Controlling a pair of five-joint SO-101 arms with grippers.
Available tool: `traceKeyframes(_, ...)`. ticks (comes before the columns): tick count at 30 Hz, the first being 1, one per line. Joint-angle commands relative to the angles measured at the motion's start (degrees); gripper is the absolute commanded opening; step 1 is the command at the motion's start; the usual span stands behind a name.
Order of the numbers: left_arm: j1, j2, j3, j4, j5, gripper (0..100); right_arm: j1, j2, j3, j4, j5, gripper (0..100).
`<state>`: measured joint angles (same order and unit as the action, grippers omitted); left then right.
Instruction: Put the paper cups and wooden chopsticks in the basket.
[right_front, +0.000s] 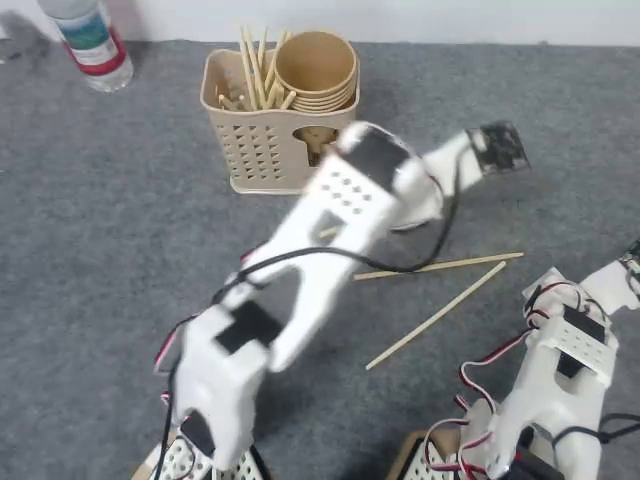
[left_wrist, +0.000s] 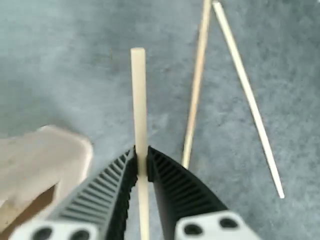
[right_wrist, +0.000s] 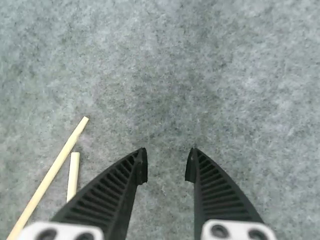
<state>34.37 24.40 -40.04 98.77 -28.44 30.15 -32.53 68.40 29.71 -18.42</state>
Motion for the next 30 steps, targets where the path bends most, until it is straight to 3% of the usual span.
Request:
traceKeyframes(1, -1.7, -14.3, 4.4, 1.7, 1.6, 1, -0.2, -1.9, -2.5, -0.5, 0.8, 14.0)
traceKeyframes(6, -5.2, -29.7, 6.2, -0.9, 5.9, 1, -0.2, -1.9, -2.5, -0.5, 0.8, 14.0)
traceKeyframes(12, -15.8, -41.8, 6.3, -13.0, 15.1, 1, -0.4, -1.9, -2.5, -0.5, 0.9, 14.0)
traceKeyframes(20, -24.7, -47.8, 6.3, -25.6, 18.4, 1, -0.6, -1.6, -2.5, -0.5, 0.9, 14.0)
traceKeyframes(25, -30.0, -47.0, 7.7, -31.2, 25.5, 1, -0.4, -1.5, -2.5, -0.5, 0.9, 14.0)
traceKeyframes(30, -34.0, -46.9, 16.7, -41.0, 31.3, 1, -0.2, -1.5, -2.5, -0.5, 0.9, 14.0)
